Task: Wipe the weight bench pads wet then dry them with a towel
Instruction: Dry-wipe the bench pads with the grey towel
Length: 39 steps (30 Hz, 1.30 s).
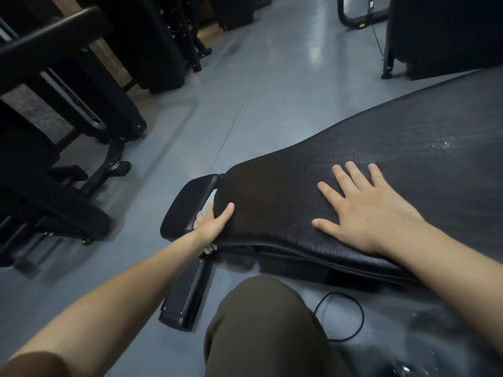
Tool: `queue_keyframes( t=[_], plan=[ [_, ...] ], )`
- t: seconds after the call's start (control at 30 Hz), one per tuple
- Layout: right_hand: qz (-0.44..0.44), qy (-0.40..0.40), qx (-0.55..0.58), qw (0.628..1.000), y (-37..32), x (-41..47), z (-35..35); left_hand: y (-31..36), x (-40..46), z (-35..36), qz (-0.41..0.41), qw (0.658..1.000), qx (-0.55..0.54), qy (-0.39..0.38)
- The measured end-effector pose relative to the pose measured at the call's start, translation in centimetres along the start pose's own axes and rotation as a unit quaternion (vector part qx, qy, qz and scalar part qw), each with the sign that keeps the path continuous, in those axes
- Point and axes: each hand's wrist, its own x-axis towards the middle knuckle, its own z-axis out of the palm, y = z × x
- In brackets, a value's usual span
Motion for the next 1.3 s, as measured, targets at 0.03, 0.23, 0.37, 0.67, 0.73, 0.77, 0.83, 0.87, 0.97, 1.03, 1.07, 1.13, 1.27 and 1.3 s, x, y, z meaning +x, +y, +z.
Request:
queue_keyframes(
  t=[0.03,0.23,0.37,0.67,0.73,0.77,0.83,0.87,0.97,1.03,1.07,1.13,1.27,1.3],
  plan=[
    [-0.001,0.002,0.001,1.000,0.0,0.0,0.0,-0.2,0.5,-0.4,0.000,1.000,-0.017,-0.012],
    [-0.007,0.017,0.004,1.000,0.1,0.1,0.3,0.5,3.2,-1.1,0.027,0.999,-0.014,-0.016],
    [-0.007,0.028,0.004,1.000,0.1,0.1,0.4,2.4,5.4,-1.5,0.072,0.997,0.004,-0.029],
    [-0.014,0.061,0.053,0.997,0.2,0.4,1.2,7.3,10.8,-1.7,0.139,0.989,0.015,-0.057],
    [-0.018,0.067,0.046,0.997,0.1,0.5,1.3,8.2,11.4,-1.8,0.153,0.986,0.022,-0.065],
    [-0.017,0.067,0.048,0.996,0.1,0.4,1.1,8.6,11.7,-1.8,0.165,0.984,0.024,-0.069],
    [-0.012,0.068,0.052,0.996,0.1,0.4,0.9,9.6,12.1,-1.5,0.200,0.976,0.035,-0.078],
    [-0.012,0.066,0.055,0.996,0.0,0.4,0.9,10.3,12.0,-1.2,0.222,0.971,0.047,-0.081],
    [-0.017,0.069,0.059,0.996,0.0,0.4,0.9,12.9,10.8,0.2,0.283,0.950,0.095,-0.095],
    [-0.017,0.065,0.056,0.996,0.0,0.2,0.7,14.6,9.7,1.2,0.311,0.936,0.121,-0.106],
    [-0.019,0.067,0.059,0.996,0.1,0.2,0.7,15.4,9.1,1.6,0.321,0.932,0.131,-0.107],
    [-0.018,0.073,0.070,0.995,0.1,-0.1,0.4,17.0,7.8,2.7,0.330,0.926,0.152,-0.100],
    [-0.020,0.051,0.058,0.997,0.2,-0.2,0.1,20.1,4.8,4.7,0.327,0.920,0.198,-0.089],
    [-0.019,0.050,0.057,0.997,0.2,-0.2,0.0,21.0,4.1,4.8,0.321,0.920,0.200,-0.100]
  ],
)
